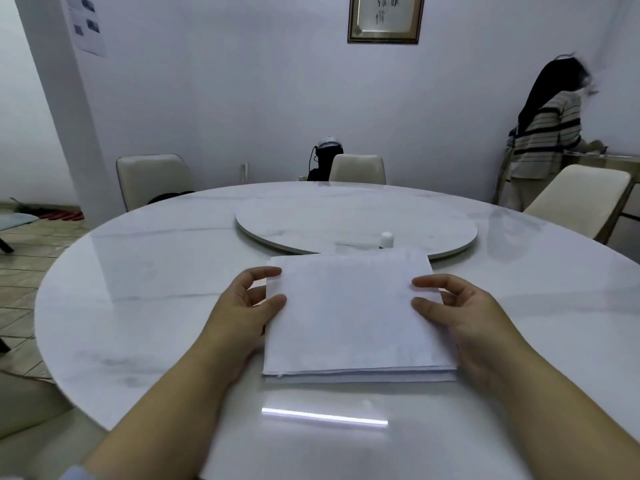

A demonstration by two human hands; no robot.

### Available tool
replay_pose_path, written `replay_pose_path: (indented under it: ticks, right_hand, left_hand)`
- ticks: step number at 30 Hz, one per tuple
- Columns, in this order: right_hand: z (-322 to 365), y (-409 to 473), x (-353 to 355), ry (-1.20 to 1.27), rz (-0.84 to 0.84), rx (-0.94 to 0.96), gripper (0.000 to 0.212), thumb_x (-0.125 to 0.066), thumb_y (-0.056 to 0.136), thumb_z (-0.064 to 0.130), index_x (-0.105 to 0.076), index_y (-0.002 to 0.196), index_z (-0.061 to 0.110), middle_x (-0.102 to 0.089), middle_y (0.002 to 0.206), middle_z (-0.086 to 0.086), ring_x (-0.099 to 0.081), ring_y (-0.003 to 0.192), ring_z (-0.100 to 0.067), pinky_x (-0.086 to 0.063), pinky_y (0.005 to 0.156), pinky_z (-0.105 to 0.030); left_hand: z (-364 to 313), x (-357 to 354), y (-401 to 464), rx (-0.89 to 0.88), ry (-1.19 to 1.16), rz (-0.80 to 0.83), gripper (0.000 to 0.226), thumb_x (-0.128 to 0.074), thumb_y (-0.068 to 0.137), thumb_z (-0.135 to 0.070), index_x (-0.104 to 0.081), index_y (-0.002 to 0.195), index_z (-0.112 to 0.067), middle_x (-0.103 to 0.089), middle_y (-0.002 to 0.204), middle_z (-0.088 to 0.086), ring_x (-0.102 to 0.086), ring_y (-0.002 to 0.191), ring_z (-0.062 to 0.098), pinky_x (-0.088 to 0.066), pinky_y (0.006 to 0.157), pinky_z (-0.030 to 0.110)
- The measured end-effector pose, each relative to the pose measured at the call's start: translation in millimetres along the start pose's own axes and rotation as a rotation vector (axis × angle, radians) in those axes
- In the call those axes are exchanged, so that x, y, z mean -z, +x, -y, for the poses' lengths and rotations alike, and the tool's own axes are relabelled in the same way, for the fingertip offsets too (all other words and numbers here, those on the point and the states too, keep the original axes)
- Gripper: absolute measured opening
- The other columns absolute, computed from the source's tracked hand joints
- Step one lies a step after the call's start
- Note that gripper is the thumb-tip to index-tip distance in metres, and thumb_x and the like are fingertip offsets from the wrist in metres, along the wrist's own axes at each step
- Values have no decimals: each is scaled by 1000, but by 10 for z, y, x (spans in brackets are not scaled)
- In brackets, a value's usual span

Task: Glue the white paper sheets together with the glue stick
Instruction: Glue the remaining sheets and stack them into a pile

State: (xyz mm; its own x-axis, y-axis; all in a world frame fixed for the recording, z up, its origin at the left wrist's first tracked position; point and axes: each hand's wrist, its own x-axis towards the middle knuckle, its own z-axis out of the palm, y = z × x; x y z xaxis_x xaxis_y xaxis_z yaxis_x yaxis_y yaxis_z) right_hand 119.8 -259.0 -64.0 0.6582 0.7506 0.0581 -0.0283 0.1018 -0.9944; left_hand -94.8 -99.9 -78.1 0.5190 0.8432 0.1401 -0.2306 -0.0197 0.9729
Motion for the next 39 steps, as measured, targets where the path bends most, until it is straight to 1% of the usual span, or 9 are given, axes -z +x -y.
replay_pose_path:
  ticks: [3, 7, 10, 15, 19, 25, 30, 35, 39]
  right_hand:
    - [-33, 5, 4, -61, -9, 26, 23, -71, 78, -3, -76, 83, 19, -76, 94, -12, -73, 81, -27, -59, 78, -39]
    - [-60, 41, -9, -123, -51, 34, 20, -74, 76, -1, -75, 82, 18, -77, 88, -9, -73, 77, -25, -58, 74, -36]
    - [-83, 71, 7, -196, -74, 10, 21, -75, 75, -1, -75, 83, 18, -76, 90, -10, -72, 81, -28, -58, 77, -37]
    - [-115, 77, 25, -416, -74, -16, 28, -76, 74, -1, -72, 83, 26, -72, 97, -3, -69, 87, -23, -56, 84, -36]
    - [-136, 92, 42, -612, -72, -13, 24, -78, 73, 8, -72, 85, 27, -69, 97, 0, -67, 84, -18, -53, 70, -25]
    - [-173, 103, 57, -813, -61, 30, 27, -79, 73, 18, -69, 96, 26, -59, 91, 8, -54, 76, -3, -38, 60, -14]
    - [-168, 118, 52, -905, -94, 20, 38, -79, 73, 26, -65, 108, 20, -47, 113, 2, -52, 92, -12, -39, 77, -24]
    - [-196, 130, 52, -842, -114, 41, 34, -73, 79, 24, -67, 112, 21, -51, 83, 14, -52, 78, -5, -38, 72, -22]
    - [-215, 161, 69, -812, -108, 57, 32, -68, 82, 18, -66, 113, 24, -50, 78, 18, -49, 70, 4, -36, 60, -11]
  left_hand:
    - [19, 1, 4, 19, 60, -7, 34, -56, 87, 3, -62, 104, -27, -74, 89, 7, -71, 70, 20, -53, 50, 27]
    - [40, 8, 12, 14, 144, -36, 28, -58, 87, -2, -65, 96, -27, -72, 92, 6, -70, 74, 19, -55, 61, 32]
    - [76, 1, 15, -35, 363, -114, 17, -64, 84, -11, -66, 86, -28, -65, 88, -3, -64, 63, 9, -52, 59, 25]
    - [97, -6, 25, -91, 681, -153, 15, -67, 81, -17, -67, 82, -32, -62, 73, 1, -59, 70, 13, -43, 61, 20]
    - [137, -31, 41, -125, 875, -140, 15, -66, 83, -16, -66, 89, -29, -58, 79, -7, -54, 74, 2, -34, 61, 8]
    - [177, -75, 62, -127, 1012, -164, 21, -62, 84, -17, -67, 104, -23, -51, 81, -12, -50, 78, 8, -33, 77, 16]
    - [201, -82, 70, -136, 1085, -133, 26, -58, 86, -17, -64, 111, -19, -52, 103, -2, -49, 90, 13, -33, 81, 17]
    - [205, -102, 66, -110, 1109, -138, 33, -53, 87, -17, -60, 120, -17, -52, 126, 3, -51, 112, 20, -35, 92, 21]
    - [208, -111, 65, -122, 1119, -130, 35, -54, 88, -19, -58, 122, -16, -52, 129, 3, -52, 114, 20, -35, 96, 23]
